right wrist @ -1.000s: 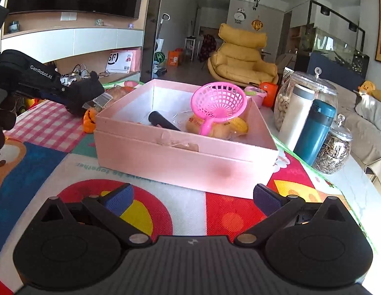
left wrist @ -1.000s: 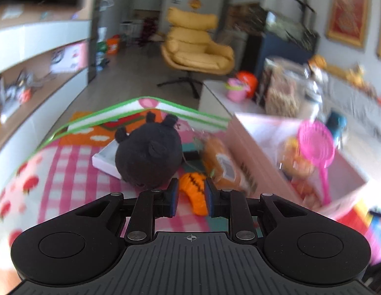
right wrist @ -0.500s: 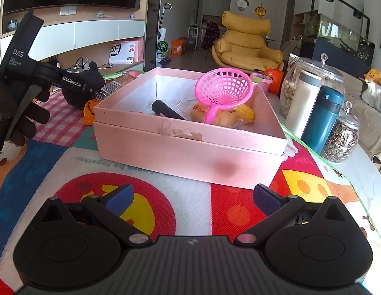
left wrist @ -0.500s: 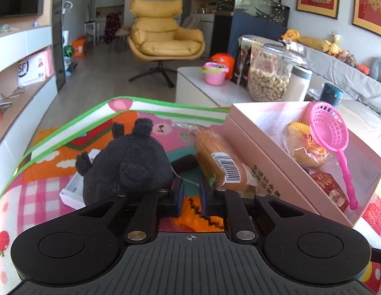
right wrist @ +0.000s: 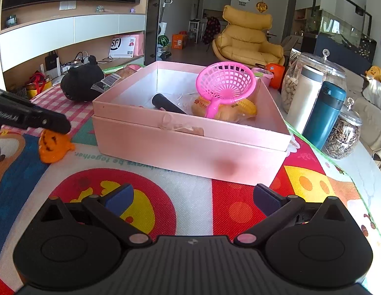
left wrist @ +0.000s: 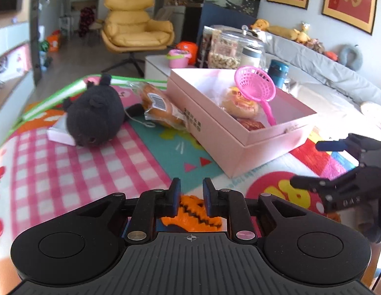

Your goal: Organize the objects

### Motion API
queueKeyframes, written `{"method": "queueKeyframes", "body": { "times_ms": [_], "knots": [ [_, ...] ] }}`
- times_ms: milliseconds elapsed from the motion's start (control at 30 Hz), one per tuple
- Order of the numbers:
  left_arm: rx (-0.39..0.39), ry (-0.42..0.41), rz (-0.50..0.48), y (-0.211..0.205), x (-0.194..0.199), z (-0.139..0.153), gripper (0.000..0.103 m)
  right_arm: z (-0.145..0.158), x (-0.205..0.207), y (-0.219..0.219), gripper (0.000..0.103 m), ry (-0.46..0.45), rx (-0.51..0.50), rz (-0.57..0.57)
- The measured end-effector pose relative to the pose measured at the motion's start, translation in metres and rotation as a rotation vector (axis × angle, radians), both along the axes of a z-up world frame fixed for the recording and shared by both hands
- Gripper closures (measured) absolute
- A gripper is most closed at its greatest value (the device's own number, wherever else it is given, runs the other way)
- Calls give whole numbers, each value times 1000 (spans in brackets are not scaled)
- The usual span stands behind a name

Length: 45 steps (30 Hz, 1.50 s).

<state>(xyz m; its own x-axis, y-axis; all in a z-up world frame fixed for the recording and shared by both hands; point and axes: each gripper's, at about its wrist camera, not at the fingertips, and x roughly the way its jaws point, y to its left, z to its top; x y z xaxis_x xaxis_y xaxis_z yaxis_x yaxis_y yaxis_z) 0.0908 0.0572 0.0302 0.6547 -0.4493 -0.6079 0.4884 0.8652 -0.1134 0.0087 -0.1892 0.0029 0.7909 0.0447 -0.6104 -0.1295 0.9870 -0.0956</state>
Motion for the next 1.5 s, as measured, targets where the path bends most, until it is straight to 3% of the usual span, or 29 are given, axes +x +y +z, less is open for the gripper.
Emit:
{"method": "queueKeyframes", "body": {
  "times_ms": [67,200,267,333,400,467,533,567,600,667,733,800,900,1033,1100,1133,1333,1500],
  "knots": [
    [-22,-45,91,4,-22,4,82,1,-1,0,0,-5,-1,-3],
    [-88,5,223,17,-62,4,82,1,-1,0,0,-12,-1,-7],
    [-68,75,212,11,-69,-1,82,1,-2,0,0,-12,-1,-3],
    [5,113,152,-7,-71,-8,81,1,-1,0,0,-8,-4,-1],
    [68,70,126,-24,-75,-10,69,0,-1,-1,0,-6,0,-8],
    [74,78,89,-36,-74,-10,28,1,-2,-5,0,-13,21,-24],
    [66,100,53,-46,-71,-11,10,2,-2,-11,0,-15,53,-42],
    [84,98,43,-51,-71,-12,8,2,-2,-14,0,-11,69,-53],
    [89,91,43,-55,-71,-12,8,2,-1,-16,0,-8,81,-59],
    [28,81,84,-50,-74,-8,16,2,0,-20,0,-2,105,-70],
    [-24,41,214,-41,-72,-2,17,2,-1,-22,0,-4,120,-72],
    [-31,41,323,-36,-61,-2,17,2,0,-23,0,-7,126,-71],
    [-19,64,389,-37,-42,-9,17,2,-1,-22,0,-6,124,-74],
    [45,25,423,-42,-22,-17,20,2,-2,-20,0,-16,114,-73],
    [45,27,438,-40,-16,-19,44,2,-1,-18,0,-9,95,-74],
    [51,19,449,-39,-15,-19,50,2,-1,-16,0,-9,87,-73],
    [-50,67,381,-17,-22,-17,50,5,-2,-1,0,-3,5,-55],
    [-156,93,370,15,-42,-12,50,41,-4,36,0,-57,-42,89]
  ]
}}
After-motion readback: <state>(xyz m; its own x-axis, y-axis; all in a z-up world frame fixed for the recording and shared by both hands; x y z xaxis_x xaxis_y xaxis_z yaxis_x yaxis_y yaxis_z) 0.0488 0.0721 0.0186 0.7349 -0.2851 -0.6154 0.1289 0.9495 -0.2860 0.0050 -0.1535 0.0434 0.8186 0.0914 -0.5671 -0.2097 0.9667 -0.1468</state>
